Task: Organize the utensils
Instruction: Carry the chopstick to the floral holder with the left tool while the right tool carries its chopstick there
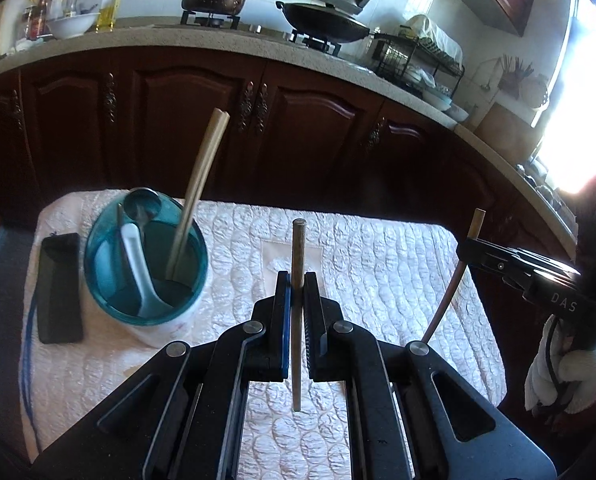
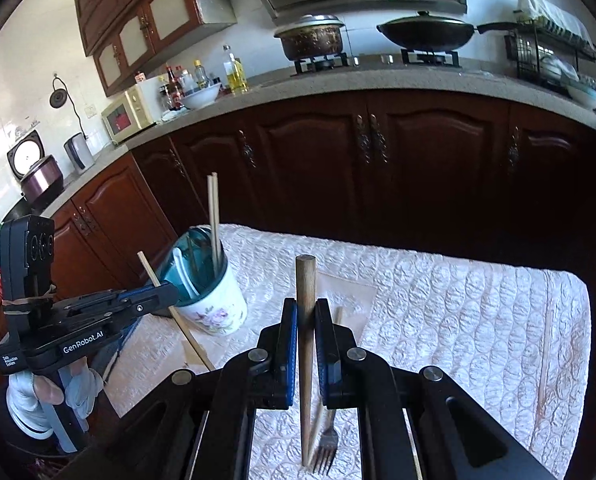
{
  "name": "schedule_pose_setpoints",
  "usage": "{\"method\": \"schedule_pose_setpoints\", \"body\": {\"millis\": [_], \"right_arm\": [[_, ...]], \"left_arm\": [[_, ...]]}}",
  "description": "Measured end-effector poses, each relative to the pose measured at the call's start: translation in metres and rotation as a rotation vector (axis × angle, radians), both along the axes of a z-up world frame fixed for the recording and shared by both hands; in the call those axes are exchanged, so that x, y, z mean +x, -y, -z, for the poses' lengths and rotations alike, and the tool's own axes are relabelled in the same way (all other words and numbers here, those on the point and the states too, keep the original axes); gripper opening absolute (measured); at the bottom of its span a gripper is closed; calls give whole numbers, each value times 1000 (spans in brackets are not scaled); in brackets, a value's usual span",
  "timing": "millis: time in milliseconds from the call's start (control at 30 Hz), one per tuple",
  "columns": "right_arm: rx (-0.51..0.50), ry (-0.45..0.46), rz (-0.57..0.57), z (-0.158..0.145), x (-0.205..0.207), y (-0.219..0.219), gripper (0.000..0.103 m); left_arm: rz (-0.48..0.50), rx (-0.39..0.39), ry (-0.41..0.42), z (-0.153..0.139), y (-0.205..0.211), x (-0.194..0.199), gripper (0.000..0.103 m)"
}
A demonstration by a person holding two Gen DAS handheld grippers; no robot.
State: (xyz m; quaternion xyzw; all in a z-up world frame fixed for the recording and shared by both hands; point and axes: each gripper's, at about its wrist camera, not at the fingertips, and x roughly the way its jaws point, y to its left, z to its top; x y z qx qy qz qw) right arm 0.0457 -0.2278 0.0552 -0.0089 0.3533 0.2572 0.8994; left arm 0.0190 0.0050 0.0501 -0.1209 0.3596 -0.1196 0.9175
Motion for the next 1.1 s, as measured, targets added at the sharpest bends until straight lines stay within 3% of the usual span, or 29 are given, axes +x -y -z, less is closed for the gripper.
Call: {"method": "schedule_pose_setpoints", "body": {"millis": [367,667,900,1100], "right_arm": [[22,21,-25,-12,3,-17,8],[51,44,-72,-33,11,-40,7],[109,83,-107,-62,26,-73,7],[149,138,-127,-86,41,-108,7]], "left_arm": [[-29,-5,40,-20,-25,-9,4],[-68,9,114,-69,-63,-19,5],[-162,46,187,-106,-100,-18,5],[-251,88,222,-116,-130,-4,5]]}}
